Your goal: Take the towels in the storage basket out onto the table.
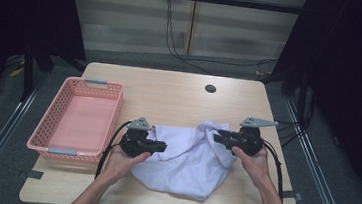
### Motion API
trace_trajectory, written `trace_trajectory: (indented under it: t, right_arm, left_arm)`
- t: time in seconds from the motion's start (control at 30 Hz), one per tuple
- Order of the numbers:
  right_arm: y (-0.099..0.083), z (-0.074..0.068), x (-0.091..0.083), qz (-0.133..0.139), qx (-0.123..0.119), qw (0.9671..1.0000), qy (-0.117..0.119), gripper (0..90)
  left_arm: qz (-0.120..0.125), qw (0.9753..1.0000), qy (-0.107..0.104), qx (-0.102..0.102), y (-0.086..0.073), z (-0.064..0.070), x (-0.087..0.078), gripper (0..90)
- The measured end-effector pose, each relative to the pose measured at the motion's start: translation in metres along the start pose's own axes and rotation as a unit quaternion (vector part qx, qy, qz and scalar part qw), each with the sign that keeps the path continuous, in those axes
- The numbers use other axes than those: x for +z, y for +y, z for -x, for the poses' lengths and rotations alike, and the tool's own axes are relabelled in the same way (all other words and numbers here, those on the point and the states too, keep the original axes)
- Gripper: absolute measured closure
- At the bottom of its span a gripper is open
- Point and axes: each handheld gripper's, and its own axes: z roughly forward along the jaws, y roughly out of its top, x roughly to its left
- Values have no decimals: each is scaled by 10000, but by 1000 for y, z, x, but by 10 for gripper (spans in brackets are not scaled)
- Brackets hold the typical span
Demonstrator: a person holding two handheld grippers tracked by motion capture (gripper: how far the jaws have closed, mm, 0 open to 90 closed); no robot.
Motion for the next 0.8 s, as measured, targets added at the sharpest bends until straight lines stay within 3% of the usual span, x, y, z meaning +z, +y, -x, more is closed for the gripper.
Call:
trace_trajectory:
  t: [0.03,0.07,0.13,0.23,0.27,0.3,0.33,0.37,0.4,0.43,0.5,0.53,0.57,0.63,0.67,0.7,0.8]
  right_arm:
    - [4,-3,2,62,-121,9998,-172,642]
    - [4,-3,2,62,-121,9998,-172,642]
    - [20,-5,-10,582,17,9983,-4,652]
    - [23,-5,-7,358,-7,9994,26,644]
    - [22,-5,-2,181,0,9998,47,634]
    - [12,0,13,-263,-59,9996,-98,613]
    - [12,0,13,-263,-59,9996,-98,613]
    - [0,8,24,-500,87,9987,-98,582]
    - [0,8,24,-500,87,9987,-98,582]
    - [-12,14,36,-718,26,9968,-341,528]
    - [-16,15,39,-778,26,9963,-376,518]
    - [-19,17,43,-837,39,9956,-417,496]
    - [-25,18,52,-1030,-11,9925,-657,545]
    - [-27,19,55,-1041,-2,9912,-812,691]
    - [-27,19,55,-1041,-2,9912,-812,691]
    - [-25,21,52,-919,111,9927,-771,857]
    - [-20,22,47,-773,148,9946,-678,877]
  left_arm:
    - [-97,9999,19,48,-6,1,1,798]
    - [-97,9999,19,48,-6,1,1,795]
    - [-191,9998,4,1,-13,1,3,783]
    - [-242,9997,1,4,-15,1,2,759]
    - [-222,9998,-21,2,-15,2,0,759]
    - [-211,9998,-52,-7,-16,3,-3,737]
    - [-211,9998,-52,-7,-16,3,-3,726]
    - [-256,9996,-57,42,-17,4,-6,716]
    - [-256,9996,-57,42,-17,4,-6,710]
    - [-215,9998,-47,12,-18,4,-9,703]
    - [-178,9998,-76,-41,-20,2,-11,700]
    - [-153,9999,12,-46,-21,0,-11,690]
    - [-126,9999,29,-99,-21,-2,-11,665]
    - [-120,9998,31,-126,-22,-2,-10,652]
    - [-111,9998,40,-139,-22,-2,-10,652]
    - [-114,9998,57,-123,-22,-2,-10,638]
    - [-68,9999,53,-129,-21,-3,-12,636]
